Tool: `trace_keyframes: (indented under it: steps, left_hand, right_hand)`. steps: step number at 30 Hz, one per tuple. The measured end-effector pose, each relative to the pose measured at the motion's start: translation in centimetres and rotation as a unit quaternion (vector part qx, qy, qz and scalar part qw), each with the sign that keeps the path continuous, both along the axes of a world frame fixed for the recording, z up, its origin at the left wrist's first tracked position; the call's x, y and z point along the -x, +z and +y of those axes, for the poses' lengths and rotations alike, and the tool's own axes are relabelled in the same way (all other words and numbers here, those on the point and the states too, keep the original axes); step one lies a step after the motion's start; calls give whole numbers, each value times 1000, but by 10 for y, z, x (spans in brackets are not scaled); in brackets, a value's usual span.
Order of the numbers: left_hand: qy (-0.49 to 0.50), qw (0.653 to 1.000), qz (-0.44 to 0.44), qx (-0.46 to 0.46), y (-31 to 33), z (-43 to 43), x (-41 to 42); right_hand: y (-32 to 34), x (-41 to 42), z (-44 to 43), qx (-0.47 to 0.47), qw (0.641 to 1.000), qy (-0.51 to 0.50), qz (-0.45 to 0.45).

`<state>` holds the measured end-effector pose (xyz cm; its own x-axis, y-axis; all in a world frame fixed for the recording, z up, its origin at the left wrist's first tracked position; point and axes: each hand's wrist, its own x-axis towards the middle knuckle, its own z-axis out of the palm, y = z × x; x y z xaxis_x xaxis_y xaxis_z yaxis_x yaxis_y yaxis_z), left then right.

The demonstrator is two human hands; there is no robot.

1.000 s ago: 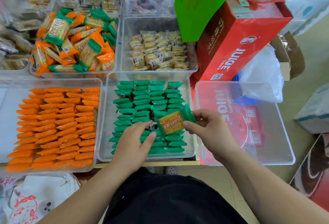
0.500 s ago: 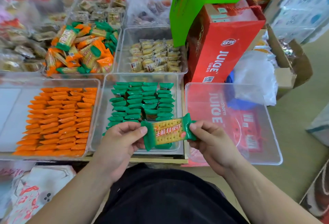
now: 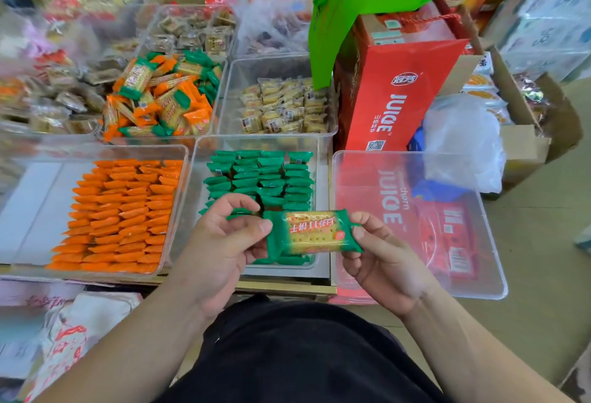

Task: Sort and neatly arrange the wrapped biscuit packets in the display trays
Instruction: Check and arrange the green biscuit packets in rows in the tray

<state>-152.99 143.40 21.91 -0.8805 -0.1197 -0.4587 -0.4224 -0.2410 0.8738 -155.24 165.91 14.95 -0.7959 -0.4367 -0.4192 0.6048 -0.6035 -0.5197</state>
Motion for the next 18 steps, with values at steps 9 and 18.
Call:
trace_keyframes:
  steps: [9,18]
  left_hand:
    - [-60,978,66,189,5,1,-5]
    - [-40,997,-64,14,5,-5,1]
  right_hand:
    - [19,2,14,-72,997,-28,31]
    - [26,2,6,-19,998,34,-57]
